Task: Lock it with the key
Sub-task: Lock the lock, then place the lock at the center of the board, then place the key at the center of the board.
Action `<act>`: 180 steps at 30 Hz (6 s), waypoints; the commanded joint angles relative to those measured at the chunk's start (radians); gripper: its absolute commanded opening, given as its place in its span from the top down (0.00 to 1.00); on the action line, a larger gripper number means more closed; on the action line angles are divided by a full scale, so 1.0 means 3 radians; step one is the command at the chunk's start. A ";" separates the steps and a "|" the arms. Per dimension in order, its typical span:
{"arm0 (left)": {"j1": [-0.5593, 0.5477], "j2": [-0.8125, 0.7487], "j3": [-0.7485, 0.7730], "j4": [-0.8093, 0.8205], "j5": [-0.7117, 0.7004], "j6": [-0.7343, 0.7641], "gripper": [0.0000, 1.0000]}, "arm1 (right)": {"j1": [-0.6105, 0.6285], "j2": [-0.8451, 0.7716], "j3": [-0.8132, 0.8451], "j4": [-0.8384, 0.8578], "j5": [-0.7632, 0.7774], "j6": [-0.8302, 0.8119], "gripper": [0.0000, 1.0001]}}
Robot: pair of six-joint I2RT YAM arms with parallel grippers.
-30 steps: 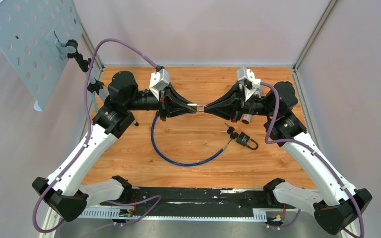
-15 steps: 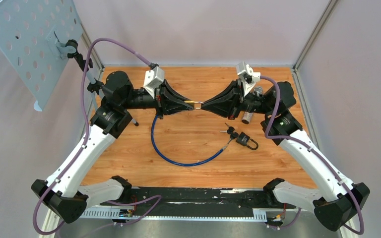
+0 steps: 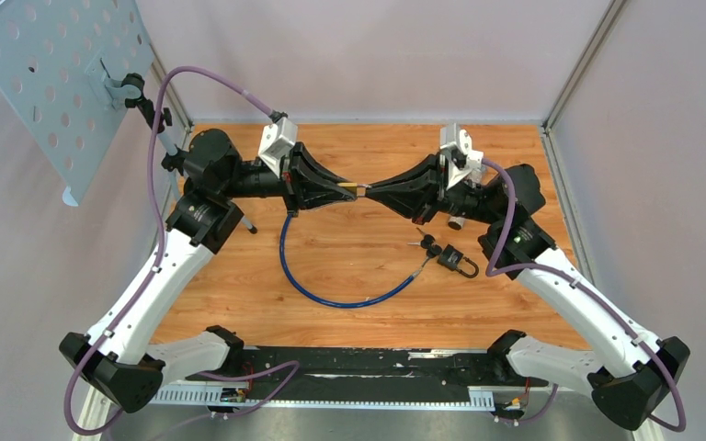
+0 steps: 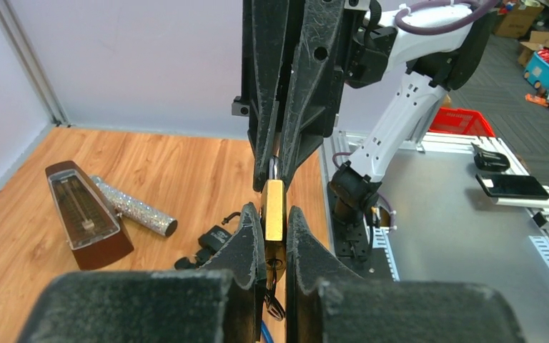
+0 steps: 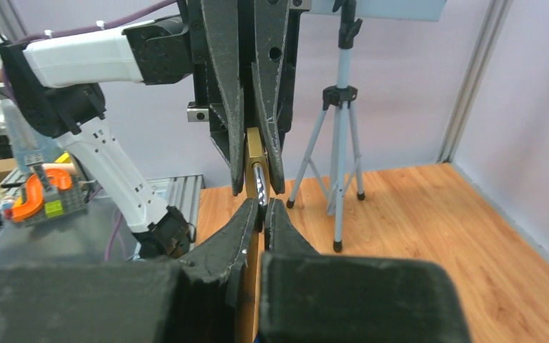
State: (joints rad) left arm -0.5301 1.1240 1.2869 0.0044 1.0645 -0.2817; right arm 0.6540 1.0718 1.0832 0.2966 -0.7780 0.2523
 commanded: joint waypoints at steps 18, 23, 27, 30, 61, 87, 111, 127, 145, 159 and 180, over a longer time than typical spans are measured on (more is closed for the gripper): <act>-0.0153 0.0114 -0.0028 0.0504 -0.0224 0.0007 1.00 | 0.0688 0.0398 0.0137 -0.0185 -0.0023 -0.0639 1.00; -0.0155 0.0136 -0.0042 0.0530 -0.0158 -0.0037 1.00 | 0.0733 0.0481 0.0155 -0.0075 -0.0060 -0.0502 1.00; -0.0151 0.0166 -0.0081 0.0510 -0.0111 -0.0069 1.00 | 0.0752 0.0576 0.0219 -0.0017 -0.0199 -0.0386 1.00; -0.0154 0.0174 -0.0109 0.0508 -0.0121 -0.0071 1.00 | 0.0778 0.0627 0.0239 0.0010 -0.0249 -0.0333 1.00; -0.0112 0.0038 0.0174 -0.0437 -0.2039 -0.0585 1.00 | -0.0396 -0.0020 -0.0174 0.0500 0.0786 0.1876 0.25; -0.0095 0.0029 -0.0017 0.0469 -0.2071 -0.2358 1.00 | -0.0391 0.0726 0.0217 0.1026 0.0832 0.2840 0.59; 0.0232 -0.0070 -0.0275 0.0563 -0.1634 -0.2221 0.36 | -0.0365 0.0607 0.0218 0.1147 0.0955 0.2925 1.00; 0.0330 -0.0048 -0.0232 0.0574 -0.0919 -0.1762 0.46 | -0.0370 0.0487 0.0079 0.1253 0.0737 0.2646 1.00; 0.0333 0.0081 0.0285 -0.0581 -0.0510 -0.0654 0.73 | -0.0370 0.0508 0.0064 0.1245 0.0503 0.2490 1.00; 0.0340 0.0199 0.0520 -0.1472 -0.0308 0.0084 1.00 | -0.0370 0.0371 -0.0224 0.1868 0.0677 0.2341 1.00; 0.0341 0.0267 0.0007 -0.1286 -0.1493 0.0110 1.00 | -0.0378 0.0512 0.0249 -0.0464 0.1639 0.1116 1.00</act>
State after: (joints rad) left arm -0.4305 1.1824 1.3579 -0.5076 0.8249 -0.1543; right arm 0.5457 1.1557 1.0878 0.4347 -0.4015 0.7174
